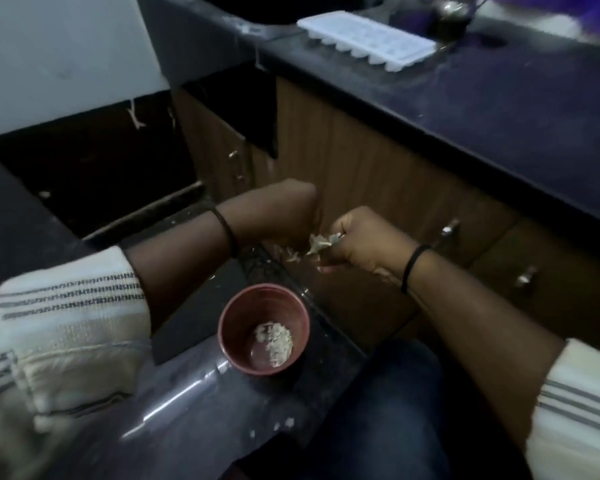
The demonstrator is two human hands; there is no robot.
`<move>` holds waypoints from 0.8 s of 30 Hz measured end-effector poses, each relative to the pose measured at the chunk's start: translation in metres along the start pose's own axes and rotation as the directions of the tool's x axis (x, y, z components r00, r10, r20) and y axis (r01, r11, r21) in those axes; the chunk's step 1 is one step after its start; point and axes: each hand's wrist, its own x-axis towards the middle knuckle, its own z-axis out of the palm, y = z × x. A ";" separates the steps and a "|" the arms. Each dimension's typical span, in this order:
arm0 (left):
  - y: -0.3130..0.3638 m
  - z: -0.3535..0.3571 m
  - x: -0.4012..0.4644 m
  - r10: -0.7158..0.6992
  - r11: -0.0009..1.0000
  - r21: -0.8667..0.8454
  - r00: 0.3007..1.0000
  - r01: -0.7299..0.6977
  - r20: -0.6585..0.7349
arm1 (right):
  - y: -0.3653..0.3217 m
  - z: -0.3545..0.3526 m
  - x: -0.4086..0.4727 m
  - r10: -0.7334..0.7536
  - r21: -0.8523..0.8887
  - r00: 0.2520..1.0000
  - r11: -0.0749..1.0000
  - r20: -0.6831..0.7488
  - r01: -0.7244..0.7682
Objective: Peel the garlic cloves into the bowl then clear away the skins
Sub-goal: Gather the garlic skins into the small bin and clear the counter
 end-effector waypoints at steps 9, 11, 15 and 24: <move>-0.106 0.166 0.028 -0.155 0.955 -0.257 0.988 0.150 0.002 | 0.083 0.131 0.108 0.131 -0.171 0.986 0.979 0.105 -0.112; -0.118 0.197 0.038 -0.193 0.932 -0.306 0.981 0.194 0.035 | 0.099 0.153 0.124 0.181 -0.205 0.977 0.966 0.111 -0.155; -0.131 0.244 0.051 -0.288 0.872 -0.397 0.956 0.285 0.055 | 0.124 0.179 0.147 0.243 -0.293 0.964 0.934 0.110 -0.202; -0.150 0.297 0.067 -0.515 0.732 -0.470 0.852 0.493 0.094 | 0.164 0.195 0.181 0.301 -0.180 0.953 0.936 -0.036 -0.302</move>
